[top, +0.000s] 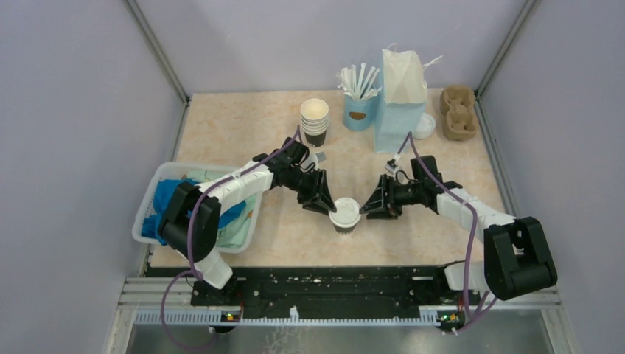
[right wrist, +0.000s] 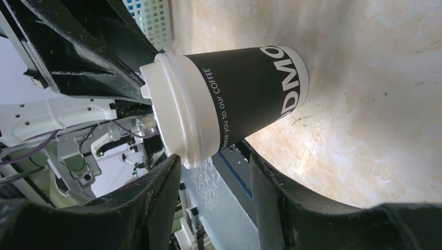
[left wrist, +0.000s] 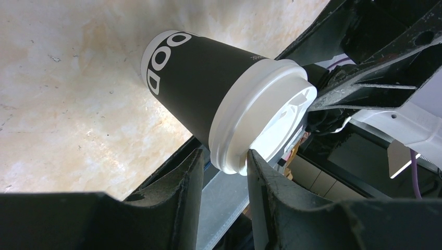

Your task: Pack the takeout coffee

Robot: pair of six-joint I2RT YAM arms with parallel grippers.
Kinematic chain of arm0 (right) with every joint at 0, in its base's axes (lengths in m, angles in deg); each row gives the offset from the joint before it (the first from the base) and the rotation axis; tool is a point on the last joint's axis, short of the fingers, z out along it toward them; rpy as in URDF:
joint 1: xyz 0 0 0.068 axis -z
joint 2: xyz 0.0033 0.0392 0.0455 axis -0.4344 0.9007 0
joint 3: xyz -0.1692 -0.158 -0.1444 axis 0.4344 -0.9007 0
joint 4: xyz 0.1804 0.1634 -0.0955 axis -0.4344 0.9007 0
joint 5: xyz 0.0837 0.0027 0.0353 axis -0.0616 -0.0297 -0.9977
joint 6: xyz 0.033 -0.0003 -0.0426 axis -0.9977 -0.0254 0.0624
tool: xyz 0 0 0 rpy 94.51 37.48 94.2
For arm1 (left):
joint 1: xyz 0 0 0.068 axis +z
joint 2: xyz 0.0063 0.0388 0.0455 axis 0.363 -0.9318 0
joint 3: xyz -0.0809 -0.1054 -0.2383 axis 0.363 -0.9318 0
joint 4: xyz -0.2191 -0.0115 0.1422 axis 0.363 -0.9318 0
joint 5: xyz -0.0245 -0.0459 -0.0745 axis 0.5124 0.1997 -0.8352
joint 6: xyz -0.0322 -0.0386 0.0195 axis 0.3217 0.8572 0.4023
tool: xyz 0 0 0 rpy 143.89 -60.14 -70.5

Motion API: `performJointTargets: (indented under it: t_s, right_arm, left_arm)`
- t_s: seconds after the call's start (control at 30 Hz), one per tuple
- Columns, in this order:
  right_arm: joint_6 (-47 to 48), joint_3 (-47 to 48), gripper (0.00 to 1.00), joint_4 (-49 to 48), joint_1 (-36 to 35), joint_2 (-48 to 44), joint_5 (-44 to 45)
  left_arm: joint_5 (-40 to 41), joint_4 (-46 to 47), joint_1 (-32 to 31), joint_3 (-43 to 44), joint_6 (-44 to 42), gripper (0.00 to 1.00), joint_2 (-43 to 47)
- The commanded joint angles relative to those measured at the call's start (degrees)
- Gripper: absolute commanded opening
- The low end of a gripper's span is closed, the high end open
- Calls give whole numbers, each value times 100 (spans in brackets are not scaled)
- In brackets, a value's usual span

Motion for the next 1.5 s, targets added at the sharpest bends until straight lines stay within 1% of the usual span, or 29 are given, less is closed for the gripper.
performJointTargets:
  t_s: [0.0,0.13,0.23,0.33,0.37,0.47,0.57,0.63,0.67,0.77,0.8,0.83,0.93,1.0,1.07,1.17,1.27,1.33,1.47]
  right_arm:
    - [116,167,49,-92,-36,113,197]
    - [190,43,37,149,-42,341,945]
    - [217,-87,36,394,-155,481,1630]
    - [252,-53,36,1007,-259,458,2685]
    - [271,-15,36,1101,-266,417,2774]
    - [314,288,40,1204,-265,172,2421]
    - [171,589,44,1024,-186,-123,1606]
    - [-2,630,49,848,-80,-303,1151]
    - [-48,637,53,758,-19,-427,956]
    - [20,624,71,619,44,-737,533]
    - [63,575,74,606,39,-768,386]
    - [125,531,75,607,8,-740,223]
    - [191,453,76,561,-369,-532,275]
    - [-16,318,75,226,-561,-400,340]
    - [-256,64,73,-184,-580,-337,430]
    - [-418,-277,69,-576,-580,-216,685]
    - [-487,-647,61,-952,-580,157,1023]
    - [-348,-631,57,-839,-576,287,1149]
    - [-68,-79,59,40,-581,-273,1418]
  left_arm:
    - [218,-91,-79,122,-127,42,-141]
    - [274,-72,-111,73,-126,42,-146]
    - [342,7,-125,-91,-91,41,-130]
    - [483,22,-122,-246,-93,41,-71]
    - [505,14,-126,-258,-89,40,-51]
    - [479,-50,-127,-139,-109,41,-28]
    - [376,-109,-120,82,-85,47,42]
    - [355,-148,-125,206,-38,48,99]
    - [346,-171,-126,256,-12,48,116]
    - [295,-166,-123,278,75,51,158]
    - [286,-129,-124,246,108,51,186]
    - [262,-94,-127,201,125,51,215]
    - [236,-84,-123,177,129,52,228]
    - [238,-75,-123,162,112,52,208]
    - [293,-67,-124,121,85,52,182]
    - [427,-49,-121,-53,18,50,145]
    - [515,100,-127,-361,46,48,179]
    - [551,139,-120,-497,70,47,195]
    - [499,81,-128,-381,97,48,371]
